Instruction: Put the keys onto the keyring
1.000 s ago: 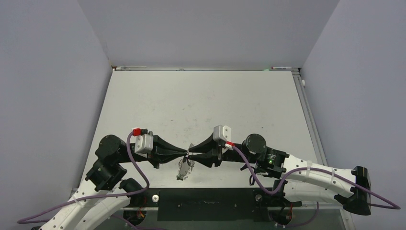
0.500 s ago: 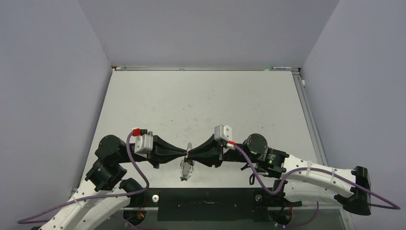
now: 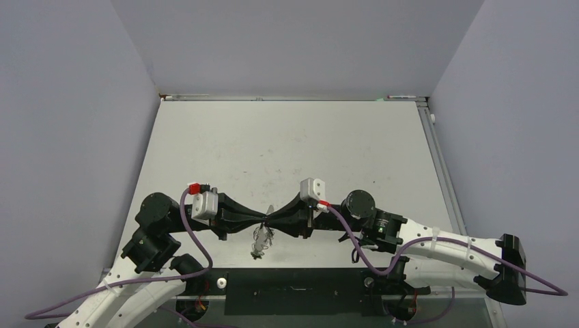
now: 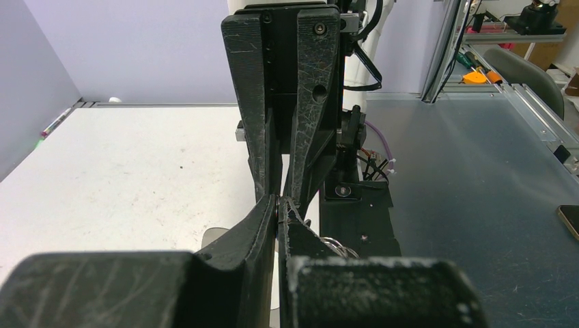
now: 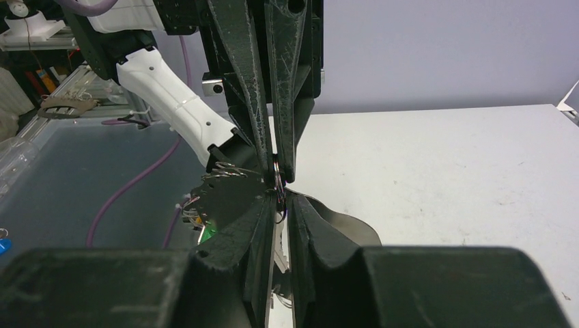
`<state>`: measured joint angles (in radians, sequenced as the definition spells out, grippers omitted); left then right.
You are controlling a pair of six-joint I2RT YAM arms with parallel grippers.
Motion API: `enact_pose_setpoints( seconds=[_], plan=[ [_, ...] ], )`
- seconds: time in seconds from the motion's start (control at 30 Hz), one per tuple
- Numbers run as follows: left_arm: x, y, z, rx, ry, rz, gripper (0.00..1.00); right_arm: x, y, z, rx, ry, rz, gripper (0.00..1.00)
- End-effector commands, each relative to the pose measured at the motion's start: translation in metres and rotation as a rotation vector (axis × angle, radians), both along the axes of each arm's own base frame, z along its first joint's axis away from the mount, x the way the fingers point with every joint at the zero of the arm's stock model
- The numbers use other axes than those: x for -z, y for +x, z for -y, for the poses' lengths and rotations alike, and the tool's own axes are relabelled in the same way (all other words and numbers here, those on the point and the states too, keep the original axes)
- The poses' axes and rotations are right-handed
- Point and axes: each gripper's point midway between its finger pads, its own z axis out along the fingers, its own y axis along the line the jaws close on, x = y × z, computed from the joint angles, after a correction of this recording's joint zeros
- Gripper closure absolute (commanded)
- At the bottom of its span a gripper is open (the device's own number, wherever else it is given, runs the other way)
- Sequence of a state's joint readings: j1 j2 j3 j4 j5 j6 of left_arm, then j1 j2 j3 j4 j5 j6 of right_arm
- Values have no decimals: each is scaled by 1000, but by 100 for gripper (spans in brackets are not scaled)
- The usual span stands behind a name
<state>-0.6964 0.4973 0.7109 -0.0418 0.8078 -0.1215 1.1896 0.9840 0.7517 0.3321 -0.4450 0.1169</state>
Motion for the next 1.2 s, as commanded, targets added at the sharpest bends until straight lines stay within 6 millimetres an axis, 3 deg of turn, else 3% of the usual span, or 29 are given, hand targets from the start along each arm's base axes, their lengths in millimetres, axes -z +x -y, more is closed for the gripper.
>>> enact_pose_setpoints(
  seconds=[0.0,0.2,0.4,0.5,0.67,0.77,1.03,1.17],
  plan=[
    [-19,1,-3,-19,-54,71,100,-25,3,-2,4,72,33,87],
    [-18,1,-3,-20,-52,71,100,-27,4,-1,14,77,42,95],
    [-14,-1,-2,-1,-38,75,100,-30,5,6,28,49,95,95],
    [-12,-1,-3,-3,-28,82,88,-27,13,11,63,-58,132,95],
    [-7,6,-6,-54,-3,78,56,-12,31,26,156,-278,130,95],
    [-6,8,-7,-74,1,83,49,-2,35,33,178,-385,105,95],
    [0,15,-8,-101,47,102,51,48,38,48,184,-781,-12,95],
    [6,19,-8,-114,63,100,52,52,45,58,228,-891,-27,95]
  ],
)
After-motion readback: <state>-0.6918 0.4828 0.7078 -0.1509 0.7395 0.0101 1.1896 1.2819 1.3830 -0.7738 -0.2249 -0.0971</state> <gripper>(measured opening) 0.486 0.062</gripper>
